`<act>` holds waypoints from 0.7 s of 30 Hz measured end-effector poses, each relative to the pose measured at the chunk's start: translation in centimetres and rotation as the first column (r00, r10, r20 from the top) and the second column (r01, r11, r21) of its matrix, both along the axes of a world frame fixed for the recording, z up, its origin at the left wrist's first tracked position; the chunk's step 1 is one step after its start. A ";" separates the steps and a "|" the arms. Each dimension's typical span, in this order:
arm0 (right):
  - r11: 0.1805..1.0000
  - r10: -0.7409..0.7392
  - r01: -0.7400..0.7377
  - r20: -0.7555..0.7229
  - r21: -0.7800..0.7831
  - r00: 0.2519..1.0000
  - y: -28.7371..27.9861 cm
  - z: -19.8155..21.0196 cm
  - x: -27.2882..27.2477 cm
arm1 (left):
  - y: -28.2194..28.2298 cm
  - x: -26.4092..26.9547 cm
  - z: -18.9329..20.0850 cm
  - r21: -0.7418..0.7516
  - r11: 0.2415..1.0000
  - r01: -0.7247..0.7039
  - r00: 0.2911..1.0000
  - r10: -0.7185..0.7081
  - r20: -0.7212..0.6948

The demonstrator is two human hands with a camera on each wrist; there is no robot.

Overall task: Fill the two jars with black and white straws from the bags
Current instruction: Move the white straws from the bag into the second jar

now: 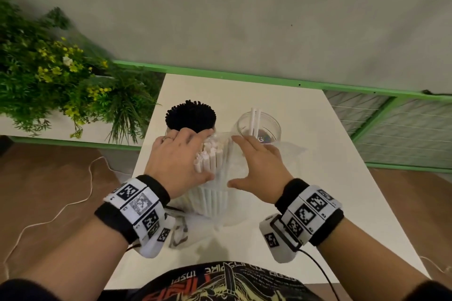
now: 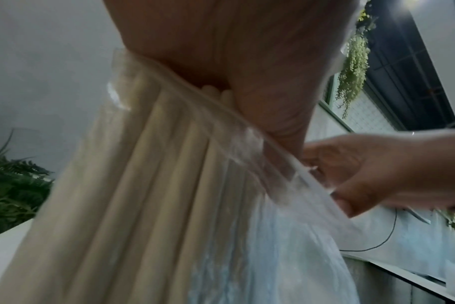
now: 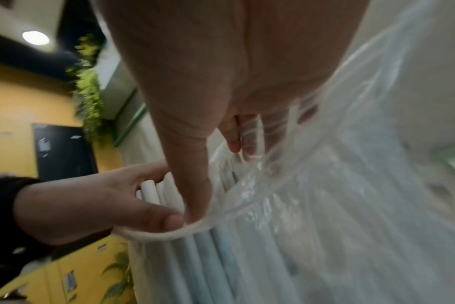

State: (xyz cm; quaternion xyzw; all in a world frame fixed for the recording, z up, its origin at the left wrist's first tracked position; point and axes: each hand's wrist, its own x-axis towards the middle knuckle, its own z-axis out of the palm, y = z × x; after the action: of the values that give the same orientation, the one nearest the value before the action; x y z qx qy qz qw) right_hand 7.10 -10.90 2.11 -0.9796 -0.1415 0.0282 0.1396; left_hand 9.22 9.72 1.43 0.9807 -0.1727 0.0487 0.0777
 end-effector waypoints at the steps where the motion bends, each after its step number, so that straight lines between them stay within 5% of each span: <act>1: 0.997 -0.027 0.029 -0.031 0.070 0.999 0.1 -0.5 0.2 | 0.0 0.0 0.1 0.016 1.000 0.000 1.000 0.001 -0.018; 9: 0.909 -0.120 0.182 -0.182 0.376 0.976 1.2 -2.8 0.9 | -0.4 0.2 0.6 -0.065 0.998 -0.017 0.993 0.010 -0.115; 15: 0.959 -0.110 0.161 -0.219 0.231 0.970 1.7 -4.4 0.9 | -0.4 1.3 1.1 -0.188 0.982 -0.007 0.986 -0.024 -0.163; 21: 0.964 -0.132 0.172 -0.192 0.204 0.972 2.0 -5.0 1.1 | -0.8 2.0 1.8 -0.362 0.916 -0.174 0.946 0.053 -0.321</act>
State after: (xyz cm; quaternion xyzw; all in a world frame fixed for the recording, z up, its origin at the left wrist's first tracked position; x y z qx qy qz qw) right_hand 8.15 -8.90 -2.85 -0.9598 -0.0550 0.0884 0.2605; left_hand 11.26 8.93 3.26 0.9502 -0.0878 -0.0656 0.2919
